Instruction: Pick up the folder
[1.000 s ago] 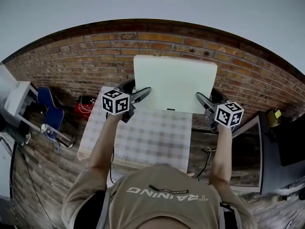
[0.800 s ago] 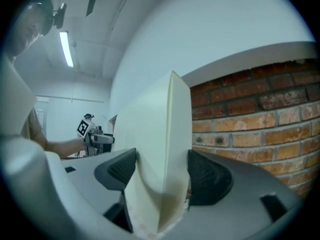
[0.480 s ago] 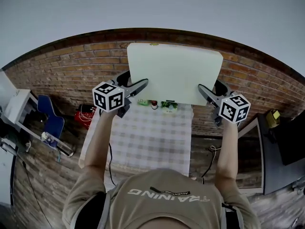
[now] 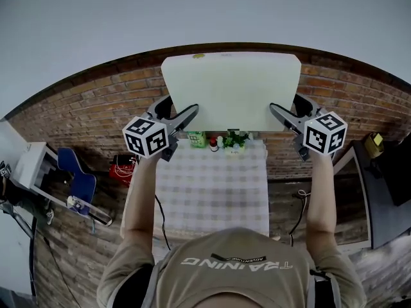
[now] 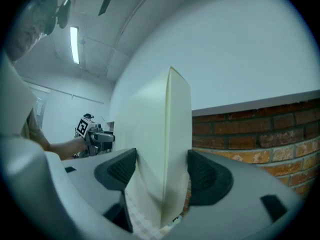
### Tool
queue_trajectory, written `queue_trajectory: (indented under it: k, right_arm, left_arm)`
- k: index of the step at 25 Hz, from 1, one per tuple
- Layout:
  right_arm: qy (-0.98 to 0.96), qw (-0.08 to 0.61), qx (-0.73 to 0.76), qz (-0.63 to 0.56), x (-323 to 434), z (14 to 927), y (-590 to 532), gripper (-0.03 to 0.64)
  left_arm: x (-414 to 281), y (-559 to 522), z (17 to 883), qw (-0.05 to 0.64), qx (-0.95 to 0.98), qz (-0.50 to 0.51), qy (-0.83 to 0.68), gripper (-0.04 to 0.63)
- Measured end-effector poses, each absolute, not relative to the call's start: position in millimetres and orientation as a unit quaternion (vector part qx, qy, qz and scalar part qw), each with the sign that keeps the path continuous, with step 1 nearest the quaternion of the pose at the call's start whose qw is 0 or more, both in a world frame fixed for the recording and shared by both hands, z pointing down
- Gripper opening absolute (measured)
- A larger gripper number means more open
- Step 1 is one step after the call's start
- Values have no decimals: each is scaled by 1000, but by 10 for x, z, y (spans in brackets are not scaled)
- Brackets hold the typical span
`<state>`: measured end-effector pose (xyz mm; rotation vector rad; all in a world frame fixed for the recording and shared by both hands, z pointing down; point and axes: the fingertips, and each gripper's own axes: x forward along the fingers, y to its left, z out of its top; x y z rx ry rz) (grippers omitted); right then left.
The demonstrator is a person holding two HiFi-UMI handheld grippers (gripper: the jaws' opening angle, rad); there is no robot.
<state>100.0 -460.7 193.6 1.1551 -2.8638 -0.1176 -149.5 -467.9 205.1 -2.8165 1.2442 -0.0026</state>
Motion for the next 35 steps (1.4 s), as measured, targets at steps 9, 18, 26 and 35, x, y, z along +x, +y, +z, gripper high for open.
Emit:
queue_trajectory:
  k: [9,18,26,35]
  right_arm:
    - [-926,8,374,-49,968,1810,-4582,295]
    - [-924,-3,378,-50,976,1854,-4611,295]
    - [-924,-5,381,-45,938,1995,-4706,295]
    - [-923,-13,383,-32,1045,2059,-4821,295]
  left_arm:
    - [-1540,-4643,1923,41,-914,8,404,342]
    - [-1536,-4673,1959,38,-914,6,404,342]
    - [-1576,-4803,2105,20,-918,0,397,342]
    - [-1474,-4924,2110,23,-919,-7,393,342]
